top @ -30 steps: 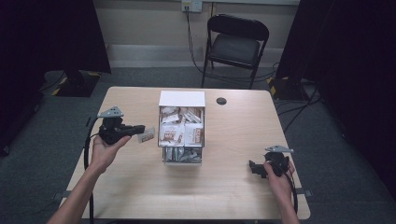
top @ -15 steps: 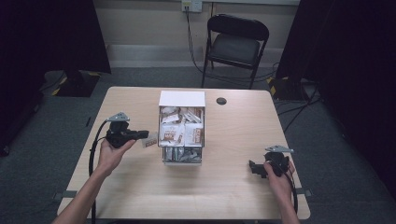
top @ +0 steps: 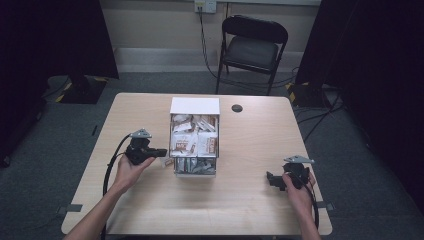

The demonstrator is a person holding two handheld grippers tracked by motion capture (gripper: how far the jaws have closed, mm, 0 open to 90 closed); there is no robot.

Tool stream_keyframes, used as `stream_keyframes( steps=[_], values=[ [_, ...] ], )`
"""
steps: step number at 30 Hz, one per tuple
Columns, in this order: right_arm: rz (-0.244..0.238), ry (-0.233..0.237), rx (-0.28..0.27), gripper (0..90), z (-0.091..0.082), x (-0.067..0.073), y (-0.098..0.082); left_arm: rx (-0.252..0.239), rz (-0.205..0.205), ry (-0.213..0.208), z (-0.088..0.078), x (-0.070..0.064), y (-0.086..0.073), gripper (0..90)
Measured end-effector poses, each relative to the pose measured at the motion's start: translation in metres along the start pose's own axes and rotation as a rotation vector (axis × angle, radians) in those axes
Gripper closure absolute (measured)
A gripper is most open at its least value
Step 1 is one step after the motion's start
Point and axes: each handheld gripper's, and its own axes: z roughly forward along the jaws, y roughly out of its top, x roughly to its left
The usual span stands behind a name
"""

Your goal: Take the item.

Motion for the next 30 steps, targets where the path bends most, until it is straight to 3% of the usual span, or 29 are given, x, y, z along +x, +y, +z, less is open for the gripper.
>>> stream_keyframes(
  steps=[4, 11, 13, 14, 15, 16, 22, 24, 26, 27, 30],
  values=[
    [0.0, 0.0, 0.0, 0.0, 0.0, 0.0, 0.0, 0.026, 0.0, 0.012, 0.002, 0.005, -0.003, 86.1],
    [-0.001, -0.001, 0.0, 0.0, 0.0, 0.0, 0.0, 0.013, -0.037, 0.026, 0.002, 0.011, -0.004, 78.3],
    [0.0, 0.0, 0.0, 0.0, 0.0, 0.0, 0.0, 0.008, -0.031, 0.041, 0.0, 0.01, -0.003, 71.6],
    [-0.001, 0.0, 0.0, 0.0, 0.0, 0.0, 0.0, 0.007, -0.025, 0.045, -0.002, 0.01, -0.002, 62.9],
    [-0.001, 0.0, 0.0, 0.0, 0.0, 0.0, 0.0, -0.004, -0.027, 0.047, -0.003, 0.01, -0.001, 62.9],
    [0.0, 0.0, 0.0, 0.0, 0.0, 0.0, 0.0, -0.024, -0.02, 0.054, -0.008, 0.009, 0.0, 55.2],
    [0.0, 0.0, 0.0, 0.0, 0.0, 0.0, 0.0, -0.04, -0.007, 0.062, -0.017, 0.004, 0.002, 41.7],
    [0.0, 0.0, 0.0, 0.0, 0.0, 0.0, 0.0, -0.033, 0.021, 0.076, -0.024, 0.001, 0.003, 33.5],
    [-0.001, -0.001, 0.0, 0.0, 0.0, 0.0, 0.0, -0.023, 0.025, 0.08, -0.026, 0.001, 0.004, 31.7],
    [-0.001, 0.0, 0.0, 0.0, 0.0, 0.0, 0.0, -0.019, 0.049, 0.1, -0.032, -0.004, 0.005, 28.8],
    [0.0, 0.0, 0.0, 0.0, 0.0, 0.0, 0.0, -0.036, 0.059, 0.113, -0.038, -0.007, 0.006, 27.7]
  ],
)
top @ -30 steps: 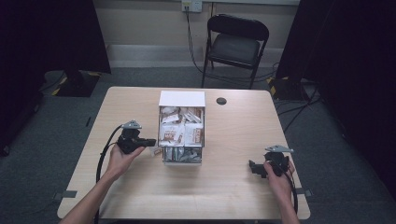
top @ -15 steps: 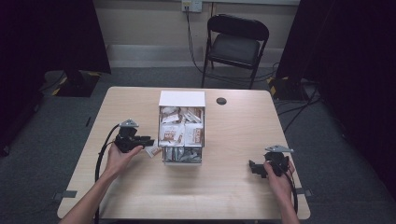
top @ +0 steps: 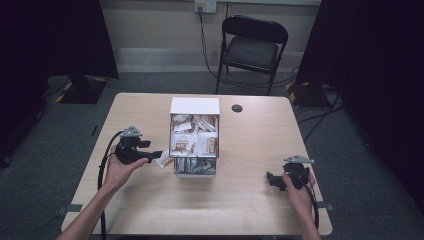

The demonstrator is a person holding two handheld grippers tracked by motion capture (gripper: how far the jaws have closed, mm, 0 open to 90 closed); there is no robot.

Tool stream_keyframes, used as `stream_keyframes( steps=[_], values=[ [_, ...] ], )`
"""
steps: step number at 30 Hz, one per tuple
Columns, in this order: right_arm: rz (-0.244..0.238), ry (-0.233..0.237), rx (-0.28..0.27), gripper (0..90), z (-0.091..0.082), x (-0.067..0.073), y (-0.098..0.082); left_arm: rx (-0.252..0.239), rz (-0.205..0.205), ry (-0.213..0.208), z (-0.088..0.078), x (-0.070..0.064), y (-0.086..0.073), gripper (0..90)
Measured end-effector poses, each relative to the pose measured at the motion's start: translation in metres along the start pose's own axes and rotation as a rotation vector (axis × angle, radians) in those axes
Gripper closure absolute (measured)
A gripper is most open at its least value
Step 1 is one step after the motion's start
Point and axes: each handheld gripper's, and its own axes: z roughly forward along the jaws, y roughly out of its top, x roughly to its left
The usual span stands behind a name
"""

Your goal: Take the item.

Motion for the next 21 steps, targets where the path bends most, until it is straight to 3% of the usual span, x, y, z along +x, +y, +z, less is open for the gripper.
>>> stream_keyframes(
  steps=[3, 8, 13, 18, 21],
  values=[
    [0.0, 0.0, 0.0, 0.0, 0.0, 0.0, 0.0, -0.005, -0.008, 0.001, -0.007, 0.0, 0.003, 25.2],
    [0.0, 0.0, 0.0, 0.0, 0.0, 0.0, 0.0, -0.004, 0.001, 0.04, -0.019, 0.004, 0.001, 20.6],
    [0.0, 0.0, 0.0, 0.0, 0.0, 0.0, 0.0, -0.032, -0.038, 0.054, -0.034, 0.01, -0.003, 21.1],
    [0.0, 0.0, 0.0, 0.0, 0.0, 0.0, 0.0, -0.007, -0.02, 0.086, -0.045, 0.014, -0.011, 19.3],
    [0.0, 0.0, 0.0, 0.0, 0.0, 0.0, 0.0, 0.011, -0.04, 0.095, -0.052, 0.017, -0.017, 18.7]
  ],
)
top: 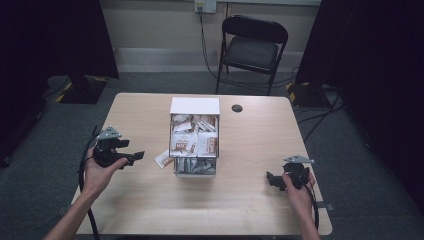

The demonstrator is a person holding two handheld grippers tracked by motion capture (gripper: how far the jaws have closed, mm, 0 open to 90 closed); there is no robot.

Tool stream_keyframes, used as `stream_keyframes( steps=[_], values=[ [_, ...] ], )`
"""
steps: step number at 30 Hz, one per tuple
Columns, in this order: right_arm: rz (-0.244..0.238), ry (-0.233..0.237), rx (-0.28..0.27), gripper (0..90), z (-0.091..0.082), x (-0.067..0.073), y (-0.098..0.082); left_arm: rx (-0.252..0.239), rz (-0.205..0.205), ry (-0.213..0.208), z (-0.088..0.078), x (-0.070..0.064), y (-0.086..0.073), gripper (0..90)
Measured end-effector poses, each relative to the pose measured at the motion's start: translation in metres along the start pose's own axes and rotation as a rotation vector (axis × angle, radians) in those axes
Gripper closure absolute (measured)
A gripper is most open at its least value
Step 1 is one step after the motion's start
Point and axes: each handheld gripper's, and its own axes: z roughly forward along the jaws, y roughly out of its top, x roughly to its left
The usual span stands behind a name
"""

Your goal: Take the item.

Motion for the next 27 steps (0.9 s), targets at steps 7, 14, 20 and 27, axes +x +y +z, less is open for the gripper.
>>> stream_keyframes(
  steps=[7, 14, 20, 27],
  values=[
    [0.0, 0.0, 0.0, 0.0, 0.0, 0.0, 0.0, 0.02, 0.001, 0.083, -0.011, 0.007, -0.019, 19.5],
    [-0.001, -0.001, 0.0, 0.0, 0.0, 0.0, 0.0, 0.027, -0.011, 0.142, -0.014, 0.012, -0.034, 18.9],
    [0.0, 0.0, 0.0, 0.0, 0.0, 0.0, 0.0, 0.06, -0.041, 0.19, -0.007, 0.019, -0.051, 16.8],
    [0.0, -0.002, 0.0, 0.0, 0.0, 0.0, 0.0, 0.132, -0.08, 0.208, 0.009, 0.024, -0.068, 16.9]
  ],
)
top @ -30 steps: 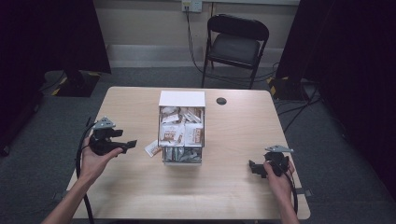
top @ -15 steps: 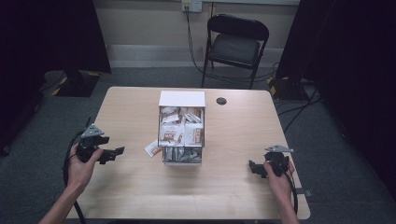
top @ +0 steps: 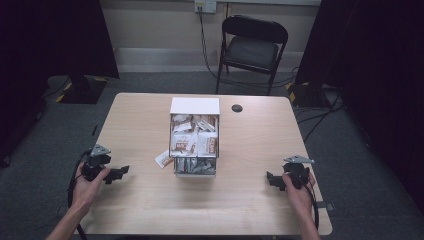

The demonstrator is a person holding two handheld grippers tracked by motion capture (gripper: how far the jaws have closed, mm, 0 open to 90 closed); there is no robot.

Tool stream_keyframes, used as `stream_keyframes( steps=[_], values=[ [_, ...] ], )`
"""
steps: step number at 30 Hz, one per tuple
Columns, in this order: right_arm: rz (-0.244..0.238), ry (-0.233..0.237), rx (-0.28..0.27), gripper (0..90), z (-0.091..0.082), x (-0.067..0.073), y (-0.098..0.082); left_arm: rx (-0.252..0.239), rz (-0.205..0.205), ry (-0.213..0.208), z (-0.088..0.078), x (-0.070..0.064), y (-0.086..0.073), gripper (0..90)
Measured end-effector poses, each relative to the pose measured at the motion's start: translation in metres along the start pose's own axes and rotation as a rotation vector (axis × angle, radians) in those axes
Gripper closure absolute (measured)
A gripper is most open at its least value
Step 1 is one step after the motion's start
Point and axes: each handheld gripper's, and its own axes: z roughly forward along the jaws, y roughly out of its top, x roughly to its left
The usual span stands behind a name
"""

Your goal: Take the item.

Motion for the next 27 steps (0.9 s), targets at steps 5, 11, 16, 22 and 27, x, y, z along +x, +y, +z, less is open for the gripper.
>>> stream_keyframes(
  steps=[5, 11, 16, 22, 27],
  values=[
    [0.001, 0.001, 0.0, 0.0, 0.0, 0.0, 0.0, 0.035, 0.001, 0.008, 0.006, 0.0, -0.008, 18.0],
    [0.001, 0.001, 0.0, 0.0, 0.0, 0.0, 0.0, 0.016, -0.002, 0.011, 0.012, -0.001, -0.013, 13.4],
    [0.001, 0.001, 0.0, 0.0, 0.0, 0.0, 0.0, -0.058, 0.002, 0.004, 0.014, 0.0, -0.021, 9.3],
    [0.001, -0.001, 0.0, 0.0, 0.0, 0.0, 0.0, -0.062, -0.008, 0.021, 0.013, -0.001, -0.023, 9.3],
    [0.003, -0.002, 0.001, 0.0, 0.0, 0.0, 0.0, -0.063, -0.009, 0.021, 0.013, -0.002, -0.023, 9.2]
  ],
)
